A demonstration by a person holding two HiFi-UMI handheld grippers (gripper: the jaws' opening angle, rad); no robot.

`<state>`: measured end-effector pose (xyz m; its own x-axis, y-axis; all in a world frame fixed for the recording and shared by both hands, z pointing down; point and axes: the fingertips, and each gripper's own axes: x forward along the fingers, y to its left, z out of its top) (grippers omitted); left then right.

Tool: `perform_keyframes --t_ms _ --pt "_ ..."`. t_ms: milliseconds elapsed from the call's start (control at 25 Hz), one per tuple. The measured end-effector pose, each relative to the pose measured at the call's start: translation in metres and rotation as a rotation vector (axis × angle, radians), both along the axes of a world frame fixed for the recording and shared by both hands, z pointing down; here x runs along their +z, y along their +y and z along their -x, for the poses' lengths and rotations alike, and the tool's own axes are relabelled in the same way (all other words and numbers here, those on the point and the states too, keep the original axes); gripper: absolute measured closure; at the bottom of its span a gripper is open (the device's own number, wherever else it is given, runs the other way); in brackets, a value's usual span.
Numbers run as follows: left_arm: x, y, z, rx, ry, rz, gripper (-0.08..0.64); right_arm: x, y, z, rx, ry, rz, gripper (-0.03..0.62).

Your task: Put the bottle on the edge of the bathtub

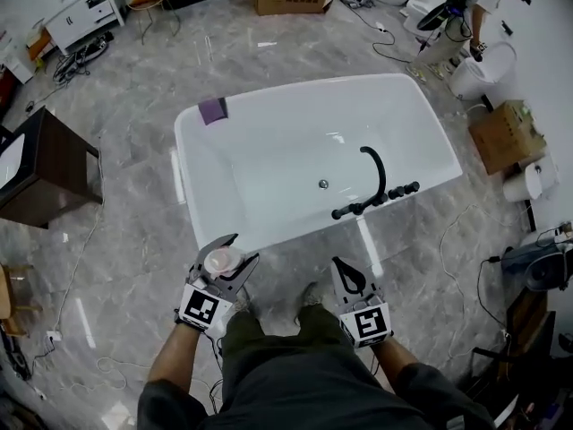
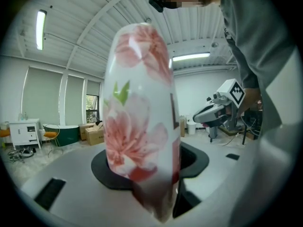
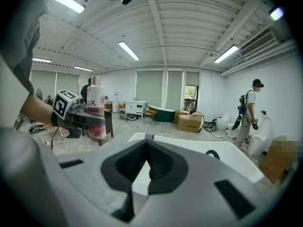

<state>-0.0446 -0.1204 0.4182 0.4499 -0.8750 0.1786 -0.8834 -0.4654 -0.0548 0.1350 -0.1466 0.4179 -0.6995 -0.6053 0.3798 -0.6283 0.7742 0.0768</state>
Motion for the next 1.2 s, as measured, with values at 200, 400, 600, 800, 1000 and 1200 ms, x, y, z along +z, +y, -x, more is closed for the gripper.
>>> perform_keyframes --t_ms 200,400,600,800,1000,1200 --pt "0.043 -0.007 0.003 0.017 -0.020 0.008 0.328 0.033 -0.015 0.004 -0.008 -0.015 -0.008 0.592" --pt "0.094 -0.018 0.010 0.006 -0.018 0.024 0.328 0.069 -0.033 0.011 -0.007 -0.023 -0.028 0.592" --pt "0.144 -0.028 0.014 0.006 -0.023 0.028 0.328 0.108 -0.043 0.020 -0.027 -0.022 -0.043 0.592" --pt "0.188 -0.035 0.017 0.004 -0.017 0.030 0.328 0.144 -0.053 0.028 -0.049 -0.036 -0.049 0.592" --pt "0.224 -0.042 0.021 -0.009 -0.013 0.032 0.328 0.172 -0.065 0.041 -0.072 -0.046 -0.061 0.592" --pt "0.254 -0.046 0.021 0.002 -0.012 0.027 0.328 0.198 -0.070 0.049 -0.092 -0.048 -0.071 0.592"
